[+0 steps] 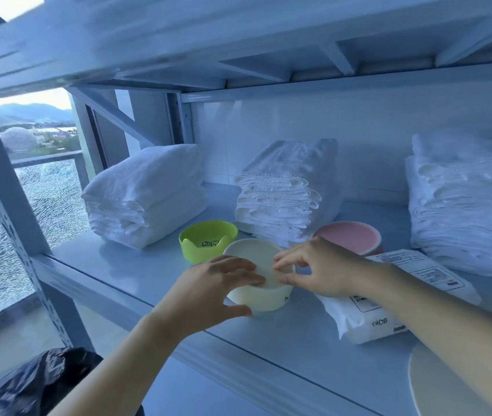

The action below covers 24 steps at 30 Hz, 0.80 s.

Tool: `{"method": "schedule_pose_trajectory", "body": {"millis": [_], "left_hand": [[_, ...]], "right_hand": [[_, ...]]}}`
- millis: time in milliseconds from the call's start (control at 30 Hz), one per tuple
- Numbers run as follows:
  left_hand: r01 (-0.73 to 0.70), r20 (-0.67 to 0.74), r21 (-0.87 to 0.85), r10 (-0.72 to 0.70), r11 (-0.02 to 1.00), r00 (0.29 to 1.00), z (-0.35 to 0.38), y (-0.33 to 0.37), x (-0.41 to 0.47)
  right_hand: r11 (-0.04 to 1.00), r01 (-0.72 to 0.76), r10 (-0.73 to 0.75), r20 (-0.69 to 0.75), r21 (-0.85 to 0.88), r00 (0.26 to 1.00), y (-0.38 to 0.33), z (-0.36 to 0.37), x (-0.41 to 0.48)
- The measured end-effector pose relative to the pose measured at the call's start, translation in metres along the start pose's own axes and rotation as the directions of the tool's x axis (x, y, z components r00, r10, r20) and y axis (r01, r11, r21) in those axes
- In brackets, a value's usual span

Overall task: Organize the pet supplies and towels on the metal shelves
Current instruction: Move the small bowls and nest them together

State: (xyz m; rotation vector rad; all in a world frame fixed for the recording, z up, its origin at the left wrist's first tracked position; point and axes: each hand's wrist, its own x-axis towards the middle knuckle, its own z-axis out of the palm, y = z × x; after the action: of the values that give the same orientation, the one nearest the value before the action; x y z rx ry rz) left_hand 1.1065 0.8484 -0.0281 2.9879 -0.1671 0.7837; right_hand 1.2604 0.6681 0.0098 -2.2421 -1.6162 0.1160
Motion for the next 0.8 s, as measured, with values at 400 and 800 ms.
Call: {"method": "schedule_pose_trajectory", "body": {"millis": [400,800], "left_hand": [[0.109,-0.114,0.030,-0.105,0.994,0.988,-0.003,0.016,0.003],[0.297,-0.217,-0.524,-0.462,0.798,0.860,-0.018,0.054,0.011]], "right_hand": [[0.996,0.079,-0.075,-0.118,0.037,0.990,0.008,-0.007,-0.017],[0.962,0.272,-0.240,-0.448,0.007,0.861,0.006,-0.020,-0.026]]}}
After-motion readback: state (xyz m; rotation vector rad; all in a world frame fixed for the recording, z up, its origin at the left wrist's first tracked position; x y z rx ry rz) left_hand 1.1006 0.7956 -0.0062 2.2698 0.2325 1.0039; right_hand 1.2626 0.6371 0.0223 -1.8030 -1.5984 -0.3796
